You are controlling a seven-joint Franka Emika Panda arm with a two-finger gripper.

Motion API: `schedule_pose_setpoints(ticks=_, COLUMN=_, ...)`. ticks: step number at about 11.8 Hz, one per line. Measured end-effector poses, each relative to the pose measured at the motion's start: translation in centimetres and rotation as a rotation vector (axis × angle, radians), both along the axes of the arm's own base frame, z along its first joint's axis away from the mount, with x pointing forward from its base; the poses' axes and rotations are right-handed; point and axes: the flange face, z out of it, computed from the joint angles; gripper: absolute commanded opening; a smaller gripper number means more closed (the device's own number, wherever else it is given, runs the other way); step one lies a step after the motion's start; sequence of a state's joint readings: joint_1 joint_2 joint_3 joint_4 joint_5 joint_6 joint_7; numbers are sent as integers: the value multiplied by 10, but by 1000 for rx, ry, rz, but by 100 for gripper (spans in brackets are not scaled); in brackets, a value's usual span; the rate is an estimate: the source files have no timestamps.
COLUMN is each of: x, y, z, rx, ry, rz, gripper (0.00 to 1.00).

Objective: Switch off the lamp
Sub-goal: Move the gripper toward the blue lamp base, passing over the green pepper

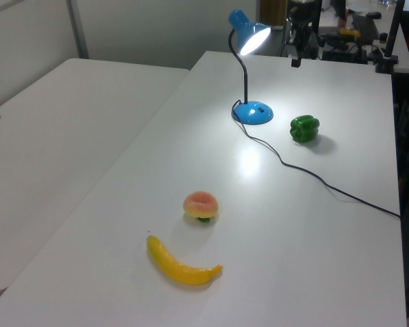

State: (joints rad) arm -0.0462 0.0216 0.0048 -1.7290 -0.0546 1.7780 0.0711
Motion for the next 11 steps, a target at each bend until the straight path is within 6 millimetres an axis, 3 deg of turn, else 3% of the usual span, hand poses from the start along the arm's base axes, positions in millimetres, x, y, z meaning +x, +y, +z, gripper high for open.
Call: schedule_pose_setpoints(ticks=11, x=19, y=-44, z=-114, rx=7, ry=-67, rz=-170, gripper=0)
